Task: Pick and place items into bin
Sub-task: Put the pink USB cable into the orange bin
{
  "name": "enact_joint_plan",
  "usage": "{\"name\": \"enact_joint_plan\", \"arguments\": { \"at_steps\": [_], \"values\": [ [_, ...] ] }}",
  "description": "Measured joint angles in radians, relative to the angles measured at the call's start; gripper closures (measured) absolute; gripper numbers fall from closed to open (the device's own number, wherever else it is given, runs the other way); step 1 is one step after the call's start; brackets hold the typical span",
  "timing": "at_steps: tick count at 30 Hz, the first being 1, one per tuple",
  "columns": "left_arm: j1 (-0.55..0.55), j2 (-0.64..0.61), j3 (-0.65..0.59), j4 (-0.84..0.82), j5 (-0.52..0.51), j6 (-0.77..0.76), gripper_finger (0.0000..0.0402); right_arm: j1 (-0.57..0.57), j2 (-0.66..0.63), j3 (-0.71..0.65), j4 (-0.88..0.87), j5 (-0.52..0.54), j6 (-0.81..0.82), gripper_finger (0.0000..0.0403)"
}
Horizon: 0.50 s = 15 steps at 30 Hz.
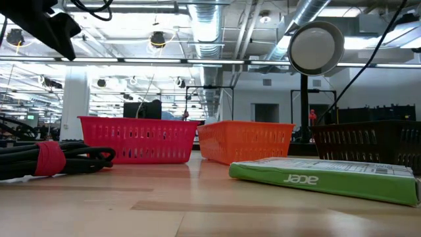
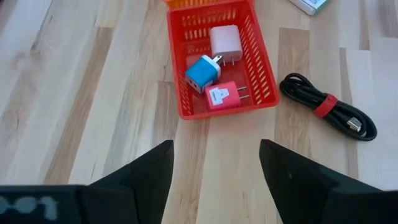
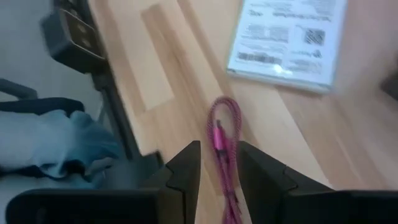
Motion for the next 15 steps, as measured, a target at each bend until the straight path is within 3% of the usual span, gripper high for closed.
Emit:
{"name": "enact_joint_plan", "arguments": {
  "at_steps": [6,15],
  "values": [
    [0.0,0.0,0.0,0.0,-0.001,-0.002,0.0173,-0.035,0.0,-0.018,0.013,-0.045,-0.041,0.0304],
    [0.0,0.0,0.0,0.0,-0.004,-0.01,0.0173,-0.143,0.0,-0.02,0.038,-0.316,-0.163,0.0304]
  ]
}}
